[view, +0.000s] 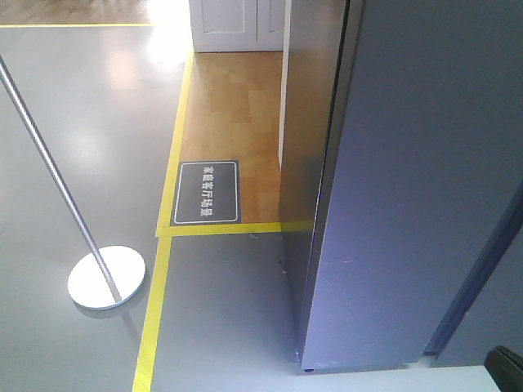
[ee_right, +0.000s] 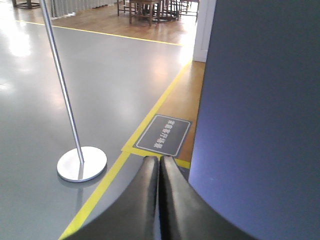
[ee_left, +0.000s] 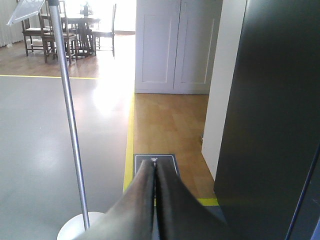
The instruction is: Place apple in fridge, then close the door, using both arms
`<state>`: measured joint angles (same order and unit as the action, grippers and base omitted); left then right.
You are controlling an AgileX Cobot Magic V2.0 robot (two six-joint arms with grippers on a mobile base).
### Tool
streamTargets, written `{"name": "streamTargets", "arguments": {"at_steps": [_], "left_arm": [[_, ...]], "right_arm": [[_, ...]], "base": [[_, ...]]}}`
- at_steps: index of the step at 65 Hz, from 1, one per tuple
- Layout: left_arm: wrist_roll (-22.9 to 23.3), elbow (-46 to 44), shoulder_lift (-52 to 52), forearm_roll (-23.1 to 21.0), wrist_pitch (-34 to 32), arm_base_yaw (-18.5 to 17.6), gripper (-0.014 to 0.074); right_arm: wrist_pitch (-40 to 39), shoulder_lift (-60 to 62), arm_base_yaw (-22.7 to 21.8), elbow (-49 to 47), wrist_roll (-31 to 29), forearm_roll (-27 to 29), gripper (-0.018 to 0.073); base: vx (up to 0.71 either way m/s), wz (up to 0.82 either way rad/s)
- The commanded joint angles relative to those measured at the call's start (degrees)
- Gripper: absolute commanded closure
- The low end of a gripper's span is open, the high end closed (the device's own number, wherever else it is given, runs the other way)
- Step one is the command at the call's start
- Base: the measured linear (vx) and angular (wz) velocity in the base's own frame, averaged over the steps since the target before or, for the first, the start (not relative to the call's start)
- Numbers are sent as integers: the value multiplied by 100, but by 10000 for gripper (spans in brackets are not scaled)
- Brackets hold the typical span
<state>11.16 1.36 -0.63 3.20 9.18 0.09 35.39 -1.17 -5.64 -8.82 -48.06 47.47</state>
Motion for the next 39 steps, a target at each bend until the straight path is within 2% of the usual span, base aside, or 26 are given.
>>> {"name": "streamTargets", "arguments": {"at_steps": [1, 14, 28, 39], "left_arm": [[60, -99, -87, 2, -470, 3, 603], [60, -99, -87, 2, -470, 3, 603], [60, -99, -87, 2, -470, 3, 603], [60, -99, -87, 2, -470, 3, 603]], "right_arm": [[-379, 136, 4, -28, 760, -439, 555], [-666, 259, 4, 304, 2332, -1455, 555], [-1240, 259, 4, 605, 3361, -2392, 561], [-2264, 259, 240, 995, 3984, -3089, 561]], "base": [[0, 0], [0, 0], [0, 0], [0, 0]]}}
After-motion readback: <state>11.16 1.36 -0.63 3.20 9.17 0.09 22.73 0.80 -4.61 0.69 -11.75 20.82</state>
